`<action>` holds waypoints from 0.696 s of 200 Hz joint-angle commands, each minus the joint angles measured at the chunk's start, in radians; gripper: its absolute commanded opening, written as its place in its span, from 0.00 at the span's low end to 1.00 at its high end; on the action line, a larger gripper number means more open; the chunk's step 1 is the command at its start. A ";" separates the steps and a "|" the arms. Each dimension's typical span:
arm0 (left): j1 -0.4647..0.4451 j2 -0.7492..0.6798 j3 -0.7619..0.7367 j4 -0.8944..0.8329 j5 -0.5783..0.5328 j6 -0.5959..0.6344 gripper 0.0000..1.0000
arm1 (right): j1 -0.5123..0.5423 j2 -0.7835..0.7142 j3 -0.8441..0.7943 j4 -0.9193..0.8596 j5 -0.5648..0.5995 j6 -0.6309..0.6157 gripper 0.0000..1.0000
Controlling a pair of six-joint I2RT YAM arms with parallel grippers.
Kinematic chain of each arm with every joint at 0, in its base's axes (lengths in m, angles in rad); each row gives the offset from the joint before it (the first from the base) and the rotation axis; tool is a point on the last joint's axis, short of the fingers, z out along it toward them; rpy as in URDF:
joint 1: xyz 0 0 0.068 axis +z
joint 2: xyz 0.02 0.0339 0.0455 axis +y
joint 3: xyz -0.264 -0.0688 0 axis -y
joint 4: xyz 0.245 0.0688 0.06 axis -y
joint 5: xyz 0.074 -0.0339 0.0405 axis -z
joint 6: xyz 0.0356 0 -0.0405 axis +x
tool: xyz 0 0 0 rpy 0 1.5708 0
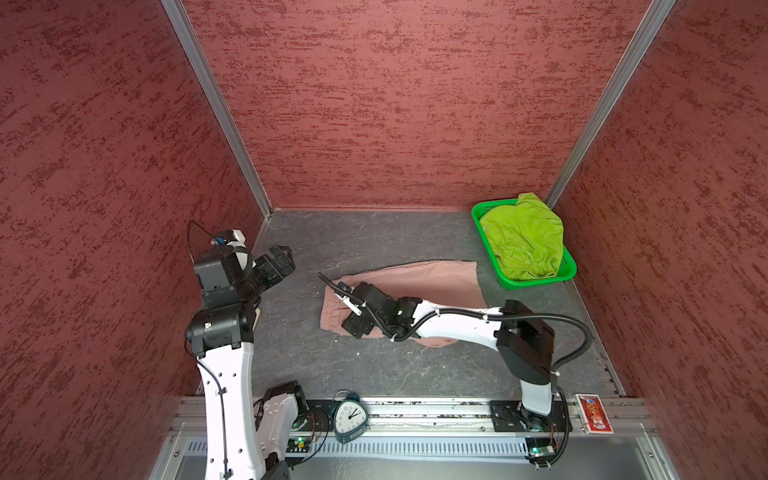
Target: Fold and stack the shorts
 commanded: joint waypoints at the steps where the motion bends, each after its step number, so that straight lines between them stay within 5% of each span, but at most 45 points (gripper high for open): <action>1: 0.070 -0.011 0.037 -0.097 0.049 0.055 0.99 | 0.048 0.074 0.087 -0.025 0.110 -0.107 0.99; 27: 0.170 -0.018 0.033 -0.101 0.132 0.071 0.99 | 0.096 0.164 0.185 -0.057 0.141 -0.154 0.99; 139: 0.216 -0.018 -0.021 -0.072 0.170 0.048 0.99 | 0.125 0.429 0.452 -0.212 0.304 -0.282 0.99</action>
